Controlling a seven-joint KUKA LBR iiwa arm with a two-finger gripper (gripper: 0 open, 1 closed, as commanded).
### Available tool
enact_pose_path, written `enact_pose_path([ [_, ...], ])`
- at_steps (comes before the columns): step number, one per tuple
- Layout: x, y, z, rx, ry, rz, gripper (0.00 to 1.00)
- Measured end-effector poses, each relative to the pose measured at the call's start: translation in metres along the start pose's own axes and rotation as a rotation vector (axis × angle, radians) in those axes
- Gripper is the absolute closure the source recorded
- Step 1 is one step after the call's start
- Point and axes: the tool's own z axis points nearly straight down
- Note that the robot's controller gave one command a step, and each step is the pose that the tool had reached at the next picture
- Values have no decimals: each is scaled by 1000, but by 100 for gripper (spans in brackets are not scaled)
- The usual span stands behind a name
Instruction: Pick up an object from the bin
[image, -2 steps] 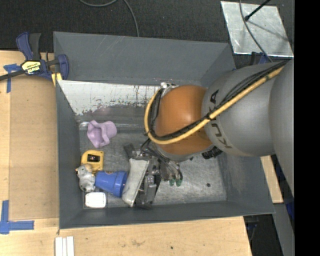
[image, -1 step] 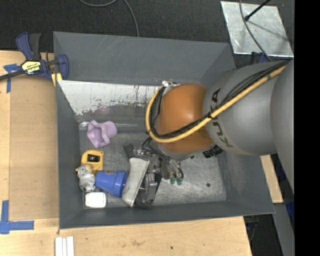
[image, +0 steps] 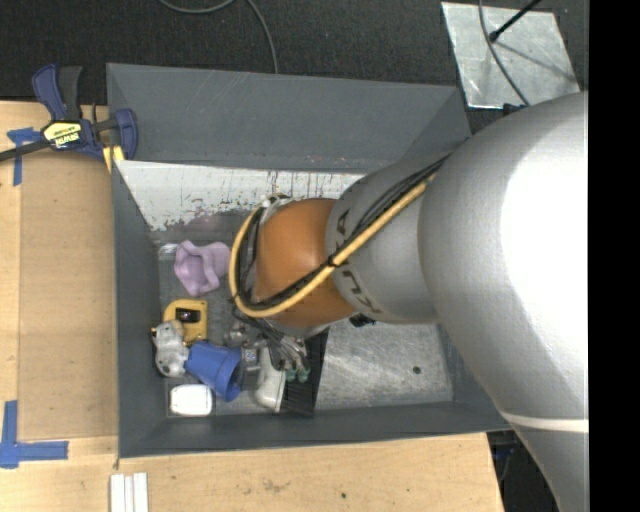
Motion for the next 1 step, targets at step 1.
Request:
enact_pose_path([
  [1, 0, 0, 0, 0, 0, 0, 100],
])
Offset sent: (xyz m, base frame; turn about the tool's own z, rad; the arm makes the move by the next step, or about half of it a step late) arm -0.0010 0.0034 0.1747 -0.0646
